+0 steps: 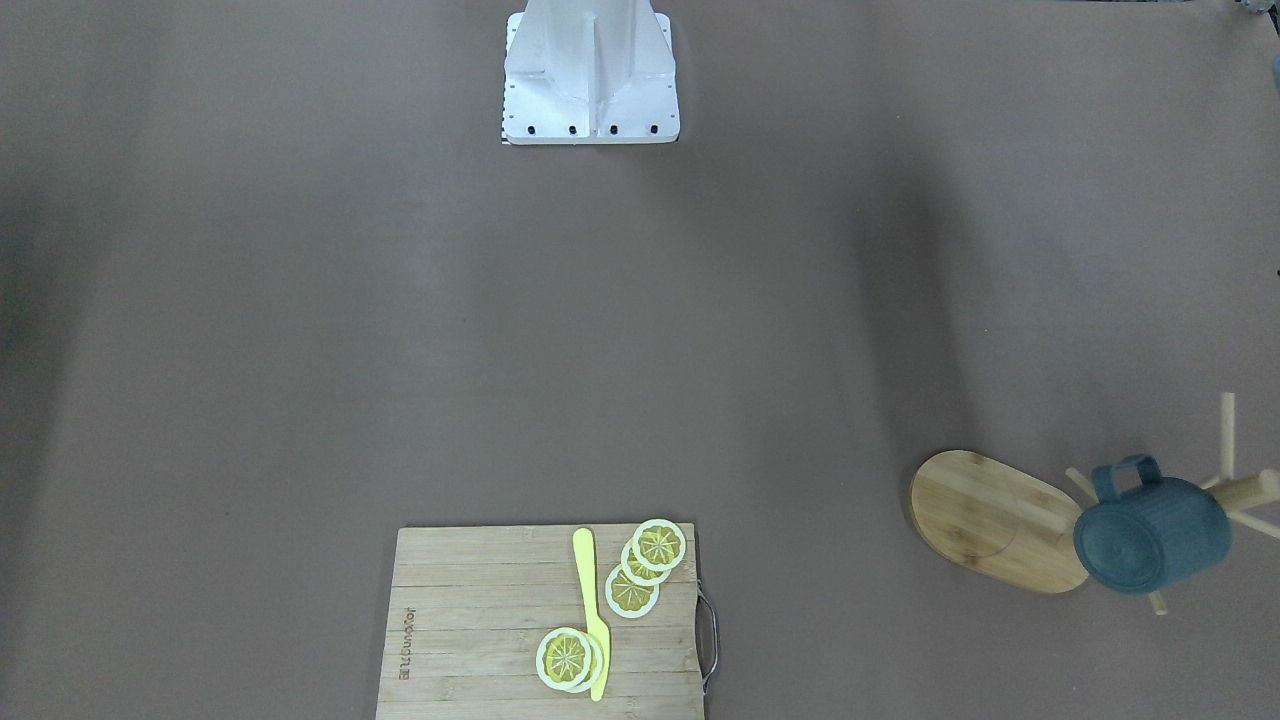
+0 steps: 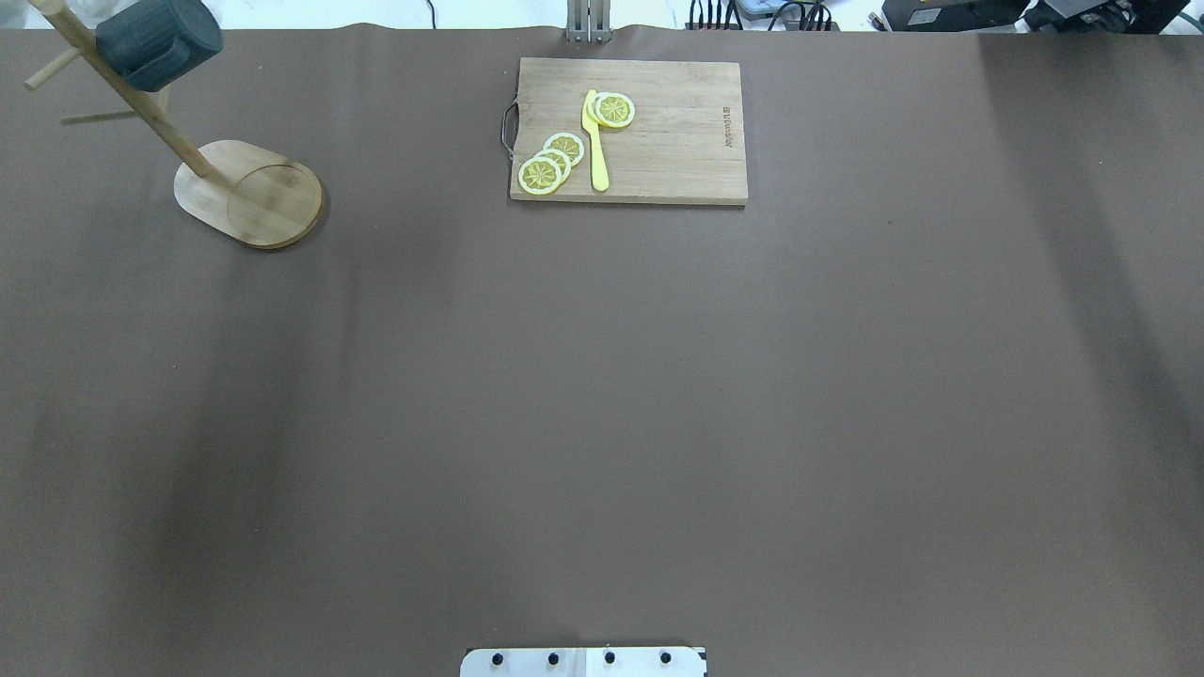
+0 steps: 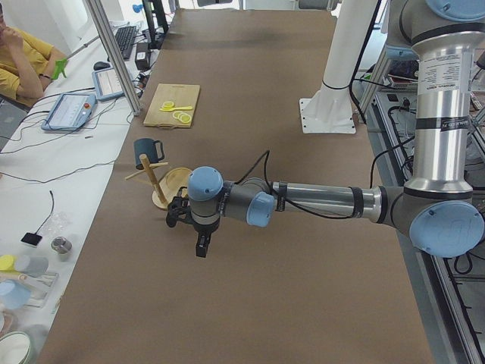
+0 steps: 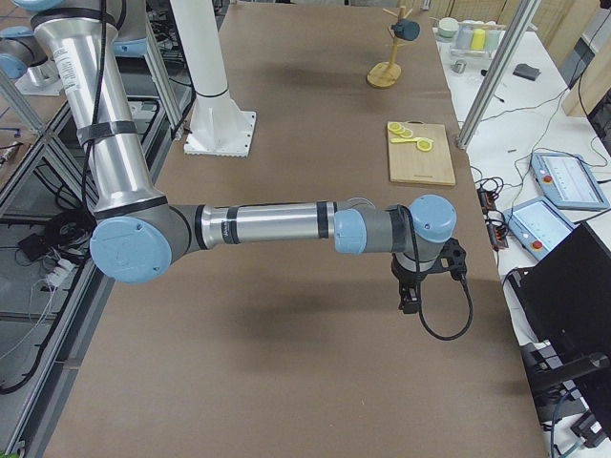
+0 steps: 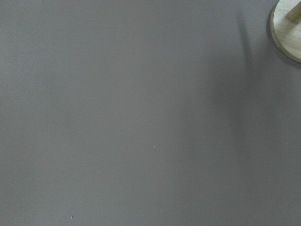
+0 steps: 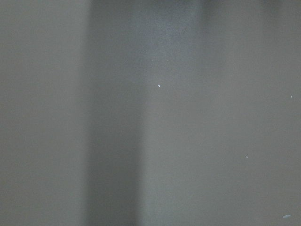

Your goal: Hang cup on storage rack

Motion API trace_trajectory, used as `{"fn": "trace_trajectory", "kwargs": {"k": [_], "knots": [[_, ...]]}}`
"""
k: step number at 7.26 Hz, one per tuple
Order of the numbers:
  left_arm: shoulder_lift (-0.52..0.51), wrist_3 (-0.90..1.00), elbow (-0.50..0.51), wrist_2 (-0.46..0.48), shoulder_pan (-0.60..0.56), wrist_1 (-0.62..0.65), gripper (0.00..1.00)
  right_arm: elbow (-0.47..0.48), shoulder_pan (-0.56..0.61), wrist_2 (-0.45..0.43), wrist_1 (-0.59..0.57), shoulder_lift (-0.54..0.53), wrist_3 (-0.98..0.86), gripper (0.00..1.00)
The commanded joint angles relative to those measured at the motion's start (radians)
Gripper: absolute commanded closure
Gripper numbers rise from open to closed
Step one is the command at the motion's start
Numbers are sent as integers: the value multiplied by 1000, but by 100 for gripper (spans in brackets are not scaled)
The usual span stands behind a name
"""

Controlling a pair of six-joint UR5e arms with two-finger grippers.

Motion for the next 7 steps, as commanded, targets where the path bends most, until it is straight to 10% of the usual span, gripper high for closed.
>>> {"fn": "trace_trajectory", "kwargs": {"k": [1,7], "knots": [[-6,-4,-2,-2,0,4,2,2,-2,-8,-39,2,-72,1],[-9,-2,-2,-2,0,-2,2,12,-23,-13,-67,6,-92,0]]}}
